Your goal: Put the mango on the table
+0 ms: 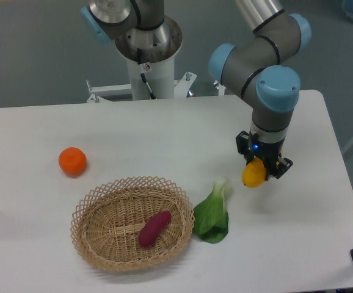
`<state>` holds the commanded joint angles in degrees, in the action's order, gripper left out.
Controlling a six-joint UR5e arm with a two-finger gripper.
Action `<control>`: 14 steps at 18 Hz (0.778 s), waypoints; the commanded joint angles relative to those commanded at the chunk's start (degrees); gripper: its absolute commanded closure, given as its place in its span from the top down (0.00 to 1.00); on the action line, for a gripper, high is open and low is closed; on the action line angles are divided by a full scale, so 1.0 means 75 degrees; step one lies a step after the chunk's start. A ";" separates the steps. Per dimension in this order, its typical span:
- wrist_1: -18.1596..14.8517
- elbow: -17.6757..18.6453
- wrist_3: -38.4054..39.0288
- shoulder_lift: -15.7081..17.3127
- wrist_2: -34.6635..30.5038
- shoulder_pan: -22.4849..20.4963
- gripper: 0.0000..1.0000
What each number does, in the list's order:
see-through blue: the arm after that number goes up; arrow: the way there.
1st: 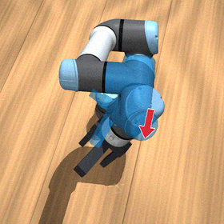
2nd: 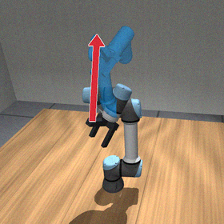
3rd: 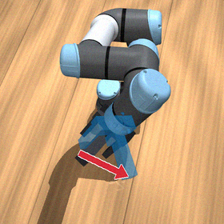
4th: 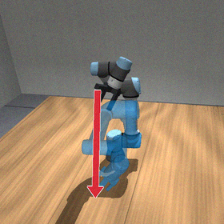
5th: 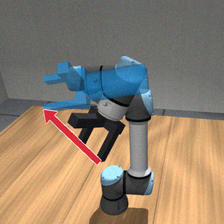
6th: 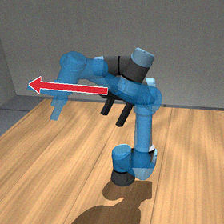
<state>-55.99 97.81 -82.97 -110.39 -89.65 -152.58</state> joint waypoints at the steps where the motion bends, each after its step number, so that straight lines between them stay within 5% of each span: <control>1: 0.0024 0.0129 0.0000 0.0012 0.0000 -0.0012 0.31; 14: 0.0047 0.1465 -0.0680 0.0691 -0.0351 0.0620 0.32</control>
<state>-55.63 108.80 -88.07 -105.21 -92.28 -147.93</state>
